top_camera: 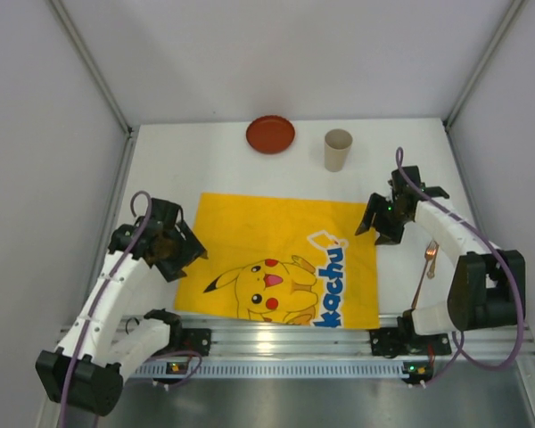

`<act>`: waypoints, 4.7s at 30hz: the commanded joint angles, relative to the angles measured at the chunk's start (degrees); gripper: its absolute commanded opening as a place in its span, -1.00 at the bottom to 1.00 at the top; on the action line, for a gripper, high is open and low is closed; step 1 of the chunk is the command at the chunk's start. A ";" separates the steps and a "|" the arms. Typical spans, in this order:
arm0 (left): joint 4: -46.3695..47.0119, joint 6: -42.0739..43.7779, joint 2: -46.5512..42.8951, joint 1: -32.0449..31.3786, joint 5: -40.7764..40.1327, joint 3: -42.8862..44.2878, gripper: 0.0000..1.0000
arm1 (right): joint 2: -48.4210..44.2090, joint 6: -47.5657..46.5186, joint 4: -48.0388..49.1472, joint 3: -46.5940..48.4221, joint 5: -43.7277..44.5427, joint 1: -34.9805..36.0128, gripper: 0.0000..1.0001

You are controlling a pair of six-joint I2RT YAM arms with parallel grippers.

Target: Set the dinner table for one person

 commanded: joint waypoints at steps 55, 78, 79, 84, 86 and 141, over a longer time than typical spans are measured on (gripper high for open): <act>27.72 10.42 52.84 -3.76 0.92 34.63 0.37 | 0.65 3.47 -5.37 20.46 -3.77 -6.68 0.15; 32.79 4.35 98.56 -3.16 -8.85 92.52 0.91 | -28.02 8.92 -16.18 -2.22 5.10 -6.77 0.21; 33.86 4.44 99.27 -2.81 -7.63 92.52 0.87 | -28.19 9.63 -16.87 -2.23 5.10 -6.77 0.21; 36.07 3.91 102.35 -1.49 -7.08 92.70 0.78 | -28.28 13.40 -18.29 -1.18 6.94 -6.77 0.21; 35.98 3.91 102.88 -1.40 -7.00 92.79 0.56 | -27.06 13.76 -18.11 -0.04 7.39 -6.77 0.22; 30.62 15.60 41.28 -19.59 6.98 17.83 -1.00 | -10.35 -1.18 -1.94 -1.69 -1.58 -7.65 0.21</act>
